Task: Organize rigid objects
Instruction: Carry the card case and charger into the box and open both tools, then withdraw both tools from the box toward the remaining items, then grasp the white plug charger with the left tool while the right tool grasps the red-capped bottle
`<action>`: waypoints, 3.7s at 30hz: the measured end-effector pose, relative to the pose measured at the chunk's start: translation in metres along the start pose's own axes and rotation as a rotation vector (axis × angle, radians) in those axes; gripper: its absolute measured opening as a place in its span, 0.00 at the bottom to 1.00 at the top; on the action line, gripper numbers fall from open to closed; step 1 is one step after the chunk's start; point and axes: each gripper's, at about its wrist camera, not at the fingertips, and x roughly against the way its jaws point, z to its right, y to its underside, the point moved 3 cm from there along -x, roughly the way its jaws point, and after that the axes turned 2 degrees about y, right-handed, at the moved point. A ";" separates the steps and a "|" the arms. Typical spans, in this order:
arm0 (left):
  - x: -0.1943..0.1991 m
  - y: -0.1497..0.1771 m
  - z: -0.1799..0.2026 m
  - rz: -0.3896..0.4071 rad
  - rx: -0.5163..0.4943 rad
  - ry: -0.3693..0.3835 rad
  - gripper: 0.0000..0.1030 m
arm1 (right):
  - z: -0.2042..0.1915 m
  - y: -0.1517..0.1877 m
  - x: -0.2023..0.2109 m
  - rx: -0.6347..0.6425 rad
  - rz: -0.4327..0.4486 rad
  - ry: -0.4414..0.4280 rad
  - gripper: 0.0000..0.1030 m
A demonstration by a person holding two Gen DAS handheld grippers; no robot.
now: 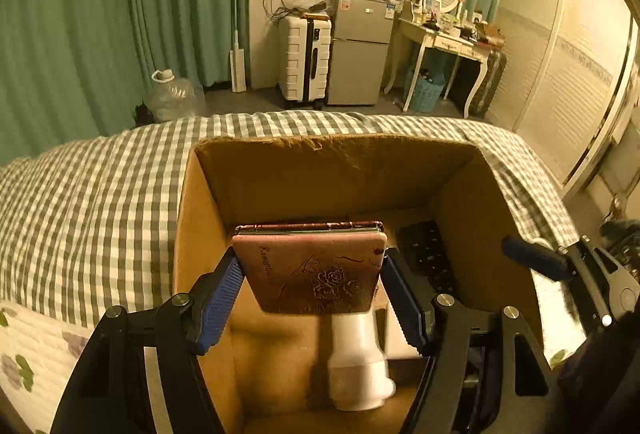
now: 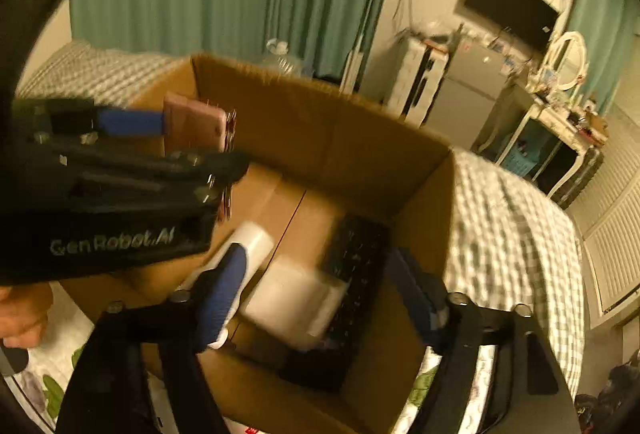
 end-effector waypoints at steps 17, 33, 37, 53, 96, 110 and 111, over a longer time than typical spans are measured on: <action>0.055 0.000 -0.004 0.032 0.040 -0.128 0.70 | 0.006 -0.007 0.087 -0.025 0.093 0.023 0.78; 0.105 0.011 0.011 0.105 0.040 -0.096 0.70 | 0.000 0.004 0.121 -0.043 0.101 0.006 0.79; 0.144 0.014 0.014 0.200 0.034 -0.123 0.70 | 0.010 0.005 0.137 -0.077 0.130 0.012 0.79; 0.229 0.072 0.011 0.305 0.107 -0.038 0.70 | 0.005 0.045 0.224 -0.080 0.216 0.022 0.79; -0.007 0.194 0.024 -0.241 0.213 -0.038 0.69 | -0.007 0.141 0.027 -0.017 -0.062 -0.087 0.79; 0.030 0.219 -0.024 -0.262 0.194 0.046 0.45 | -0.044 0.132 -0.002 0.172 -0.111 -0.140 0.41; 0.030 0.219 -0.024 -0.263 0.183 0.037 0.45 | -0.045 0.133 0.000 0.176 -0.113 -0.135 0.40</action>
